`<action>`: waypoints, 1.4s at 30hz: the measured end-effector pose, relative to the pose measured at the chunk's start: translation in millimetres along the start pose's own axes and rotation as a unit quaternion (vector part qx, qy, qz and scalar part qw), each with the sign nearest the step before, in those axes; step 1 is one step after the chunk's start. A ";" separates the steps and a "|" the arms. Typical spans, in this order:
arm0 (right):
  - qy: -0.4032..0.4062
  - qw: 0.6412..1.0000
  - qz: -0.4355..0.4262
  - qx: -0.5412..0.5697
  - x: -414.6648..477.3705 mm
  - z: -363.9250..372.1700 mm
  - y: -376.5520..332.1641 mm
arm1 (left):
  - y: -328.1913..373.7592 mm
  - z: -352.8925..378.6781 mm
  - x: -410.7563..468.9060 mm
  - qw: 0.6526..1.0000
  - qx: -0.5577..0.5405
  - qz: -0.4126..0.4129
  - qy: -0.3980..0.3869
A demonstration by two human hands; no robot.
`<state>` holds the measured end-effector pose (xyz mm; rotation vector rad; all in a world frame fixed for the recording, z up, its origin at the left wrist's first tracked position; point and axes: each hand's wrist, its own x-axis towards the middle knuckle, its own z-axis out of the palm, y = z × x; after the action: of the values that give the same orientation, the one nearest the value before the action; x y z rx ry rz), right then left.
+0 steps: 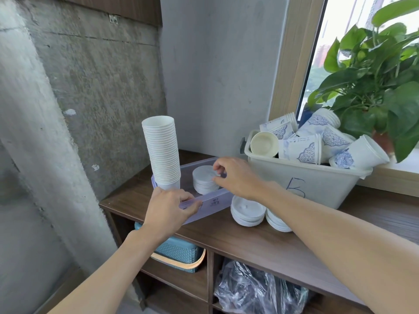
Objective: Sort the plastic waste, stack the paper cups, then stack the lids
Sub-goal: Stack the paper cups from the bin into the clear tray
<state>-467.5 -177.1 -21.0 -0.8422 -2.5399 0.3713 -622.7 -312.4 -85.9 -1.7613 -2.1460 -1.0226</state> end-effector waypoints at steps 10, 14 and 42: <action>-0.147 0.982 0.073 -0.094 49.7 26.4 4.2 | -16.9 -0.4 4.6 0.999 -0.016 0.029 -0.028; -0.161 0.979 0.077 -0.093 58.8 39.3 4.4 | -19.2 2.5 4.8 0.999 -0.016 0.042 -0.016; -0.021 0.991 0.075 0.110 -7.4 -14.1 -12.7 | 8.7 -9.9 5.9 0.987 0.103 0.086 -0.092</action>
<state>-461.7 -189.9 -6.3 -0.9485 -2.4220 0.7100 -619.1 -313.2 -71.9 -1.9626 -2.0679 -0.5952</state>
